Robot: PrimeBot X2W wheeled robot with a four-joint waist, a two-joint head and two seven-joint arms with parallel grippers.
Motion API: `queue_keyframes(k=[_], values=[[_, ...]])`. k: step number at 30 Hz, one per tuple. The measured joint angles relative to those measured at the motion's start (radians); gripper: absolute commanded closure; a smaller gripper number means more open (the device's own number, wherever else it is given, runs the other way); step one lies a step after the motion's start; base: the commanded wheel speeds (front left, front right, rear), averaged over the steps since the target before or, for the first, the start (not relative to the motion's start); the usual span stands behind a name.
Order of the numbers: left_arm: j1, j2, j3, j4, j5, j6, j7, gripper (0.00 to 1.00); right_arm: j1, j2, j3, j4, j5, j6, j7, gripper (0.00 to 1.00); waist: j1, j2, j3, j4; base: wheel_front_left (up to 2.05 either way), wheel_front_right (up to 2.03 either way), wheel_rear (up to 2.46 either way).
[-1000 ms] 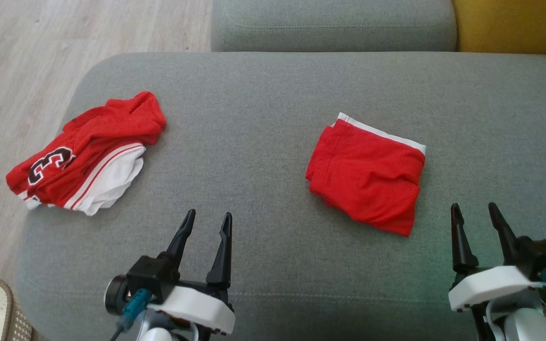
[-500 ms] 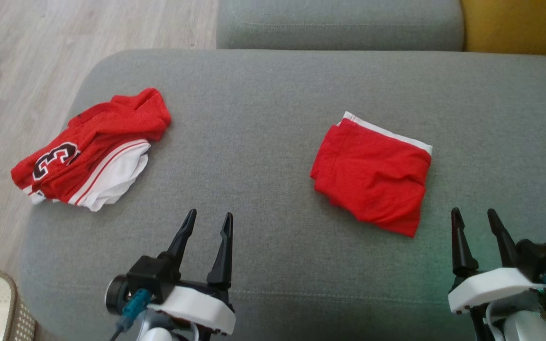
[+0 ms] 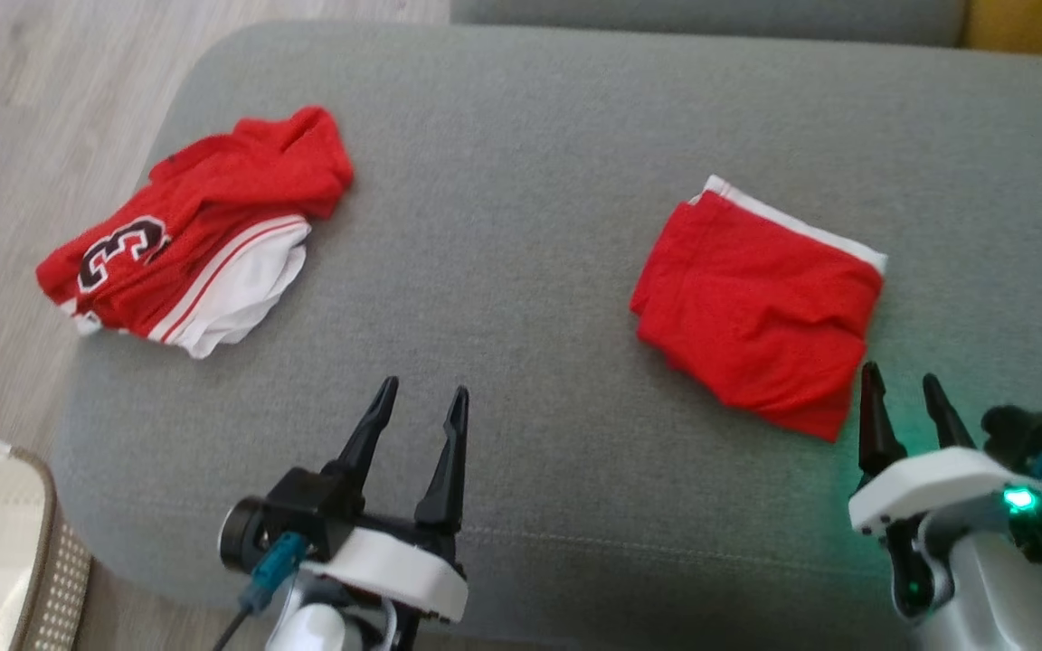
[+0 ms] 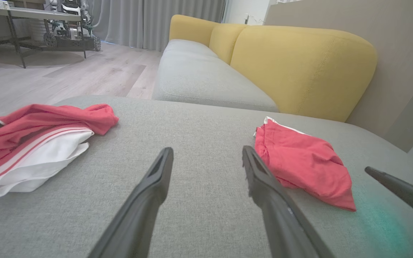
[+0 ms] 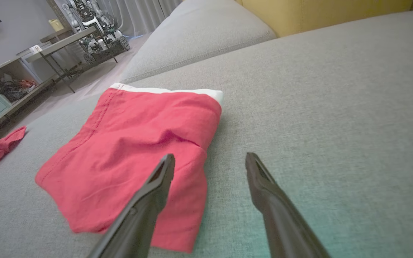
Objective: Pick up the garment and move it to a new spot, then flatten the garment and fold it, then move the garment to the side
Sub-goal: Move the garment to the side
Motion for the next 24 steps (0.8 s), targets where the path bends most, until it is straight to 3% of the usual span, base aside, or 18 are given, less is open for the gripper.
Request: queue_keyframes(k=[9, 19, 20, 21, 24], values=[[-0.034, 0.000, -0.009, -0.002, 0.000, 0.009, 0.000, 0.00, -0.128, -0.001, -0.006, 0.128, 0.034, 0.000, 0.000, 0.00, 0.0000, 0.0000, 0.062, 0.033, 0.00, 0.00, 0.00], [-0.059, -0.001, -0.030, -0.004, -0.002, 0.010, 0.000, 0.00, -0.187, -0.002, -0.006, 0.178, 0.048, 0.000, 0.000, 0.00, 0.0000, 0.0000, 0.099, 0.061, 0.00, 0.00, 0.00], [-0.061, -0.001, -0.030, -0.003, -0.002, 0.010, 0.000, 0.00, -0.191, -0.002, -0.001, 0.189, 0.048, 0.000, 0.000, 0.77, 0.0000, 0.0000, 0.100, 0.062, 0.00, 0.00, 0.00], [-0.062, -0.001, -0.030, -0.003, -0.002, 0.010, 0.000, 0.00, -0.195, -0.004, 0.007, 0.194, 0.047, 0.000, 0.000, 1.00, 0.0000, 0.0000, 0.100, 0.062, 0.00, 0.00, 0.00], [-0.062, -0.001, -0.030, -0.003, -0.001, 0.010, 0.000, 0.00, -0.196, -0.027, 0.049, 0.188, -0.002, 0.000, 0.000, 1.00, 0.0000, 0.0000, 0.100, 0.056, 0.00, 0.00, 0.00]])
